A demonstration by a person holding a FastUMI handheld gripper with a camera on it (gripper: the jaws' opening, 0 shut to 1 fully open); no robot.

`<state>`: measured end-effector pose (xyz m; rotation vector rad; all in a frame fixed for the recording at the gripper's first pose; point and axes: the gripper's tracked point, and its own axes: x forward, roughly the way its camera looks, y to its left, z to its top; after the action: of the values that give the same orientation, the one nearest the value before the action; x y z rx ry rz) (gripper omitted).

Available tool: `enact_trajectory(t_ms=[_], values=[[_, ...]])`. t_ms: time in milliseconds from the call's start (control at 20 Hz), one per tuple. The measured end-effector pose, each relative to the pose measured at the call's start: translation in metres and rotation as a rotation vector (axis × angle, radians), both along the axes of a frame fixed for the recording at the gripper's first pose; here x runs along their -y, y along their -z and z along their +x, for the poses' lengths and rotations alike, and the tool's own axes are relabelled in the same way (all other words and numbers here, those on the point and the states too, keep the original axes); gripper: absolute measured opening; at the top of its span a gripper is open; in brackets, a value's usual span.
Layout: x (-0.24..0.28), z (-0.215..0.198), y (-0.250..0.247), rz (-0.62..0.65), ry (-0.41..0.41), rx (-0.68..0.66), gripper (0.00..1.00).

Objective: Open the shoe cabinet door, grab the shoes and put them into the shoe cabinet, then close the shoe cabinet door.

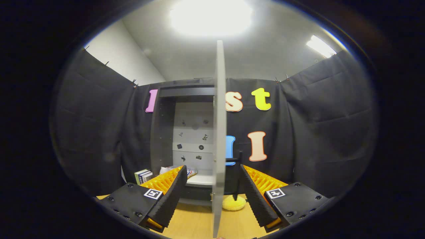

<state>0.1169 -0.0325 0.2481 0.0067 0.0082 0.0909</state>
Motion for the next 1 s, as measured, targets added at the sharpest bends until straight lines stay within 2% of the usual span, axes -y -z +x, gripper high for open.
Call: enact_trajectory(t_ms=[150, 250, 400, 700, 1000], values=[[0.038, 0.019, 0.014, 0.032, 0.042, -0.027, 0.97], [0.040, 0.039, 0.033, 0.046, 0.013, -0.076, 0.97], [0.025, 0.046, 0.052, 0.068, -0.134, -0.138, 0.97], [-0.030, 0.057, 0.051, 0.081, -0.405, -0.118, 0.96], [-0.099, 0.079, 0.057, 0.100, -0.516, -0.124, 0.96]])
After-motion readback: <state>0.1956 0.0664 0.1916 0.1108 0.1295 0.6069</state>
